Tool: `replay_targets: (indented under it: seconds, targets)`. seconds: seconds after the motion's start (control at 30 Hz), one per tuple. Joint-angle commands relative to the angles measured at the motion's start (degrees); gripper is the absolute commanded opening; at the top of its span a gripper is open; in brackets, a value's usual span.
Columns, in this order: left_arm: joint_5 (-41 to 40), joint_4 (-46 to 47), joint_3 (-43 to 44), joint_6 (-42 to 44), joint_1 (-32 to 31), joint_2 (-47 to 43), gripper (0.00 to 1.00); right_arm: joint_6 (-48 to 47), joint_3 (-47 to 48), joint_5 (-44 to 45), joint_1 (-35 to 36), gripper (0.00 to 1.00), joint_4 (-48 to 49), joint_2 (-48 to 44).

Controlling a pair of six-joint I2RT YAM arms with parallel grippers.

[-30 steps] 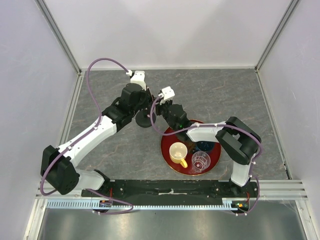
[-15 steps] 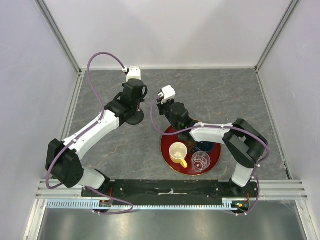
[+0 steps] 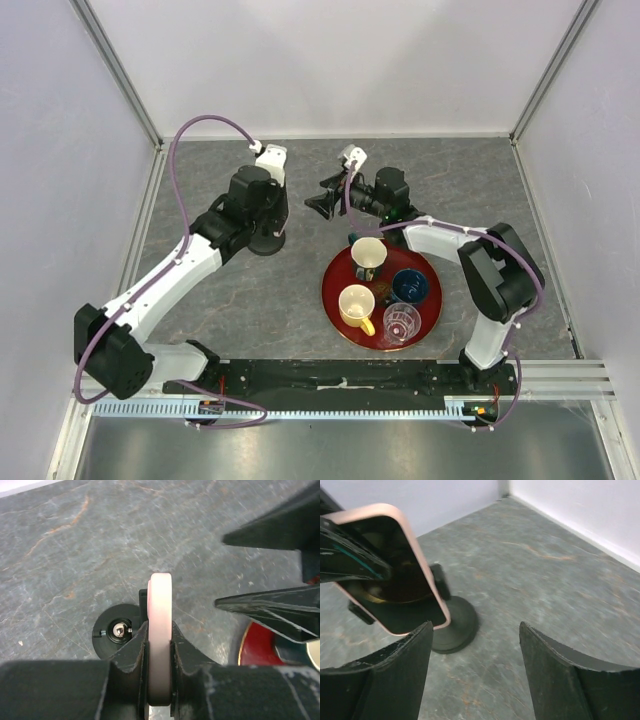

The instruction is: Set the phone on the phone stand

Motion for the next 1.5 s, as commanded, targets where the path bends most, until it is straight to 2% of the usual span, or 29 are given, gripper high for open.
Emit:
replay_targets:
  seconds: [0.0,0.4,0.6,0.7,0.8,0.83,0.87,0.9,0.97,1.1,1.17,1.23,1.33,1.43,1.47]
  targets:
    - [16.2,-9.3,-0.4,6.2,-0.1,-4.1,0.02,-1.5,4.2,-21.1,1.1,0.77,0.7,2.9]
    - [20.4,-10.0,-5.3,9.8,-0.1,-15.0,0.02,2.2,6.6,-32.0,2.5,0.84,7.7,7.9]
    - [20.2,-9.9,-6.6,10.3,-0.1,-16.3,0.02,0.6,9.5,-34.6,5.6,0.84,7.4,10.5]
    - [20.4,-9.4,-7.0,10.5,-0.1,-16.8,0.02,2.4,10.6,-36.4,6.5,0.81,8.4,12.0]
    - [21.2,-8.9,-7.1,10.9,-0.1,-17.2,0.02,5.8,11.4,-37.7,7.1,0.74,12.3,13.8]
    - [21.2,-8.9,-7.1,11.0,-0.1,-17.2,0.02,7.7,12.2,-38.6,7.1,0.64,14.2,14.5]
    - [21.2,-8.8,-7.1,11.0,-0.1,-17.4,0.02,12.3,12.5,-40.5,7.1,0.58,16.3,15.2]
    - [20.9,-8.6,-7.2,11.0,-0.1,-17.4,0.02,13.7,12.5,-40.7,7.1,0.53,20.2,16.1]
    - [20.7,-8.1,-7.5,11.1,-0.1,-17.9,0.02,15.4,11.9,-40.8,7.0,0.43,22.2,16.4]
    - [20.6,-6.1,-7.5,10.8,0.0,-17.2,0.02,12.8,10.4,-39.4,6.5,0.20,19.1,13.4]
    - [21.8,-5.2,-6.0,10.3,0.0,-14.7,0.02,8.2,9.1,-38.0,6.4,0.00,10.5,9.4]
    - [22.7,-3.8,-4.0,9.9,0.0,-12.6,0.02,0.0,6.5,-33.5,6.4,0.00,4.4,6.3]
    - [24.2,-0.9,-1.0,9.5,0.0,-8.3,0.02,-3.2,3.0,-26.8,5.9,0.00,1.0,0.4]
    - [26.3,2.8,1.2,9.7,0.0,-4.6,0.02,-2.3,-1.0,-19.2,4.8,0.00,2.6,-2.3]
    - [26.2,4.5,1.0,10.0,0.0,-4.1,0.02,-0.9,-2.2,-17.6,4.2,0.00,6.5,-3.8]
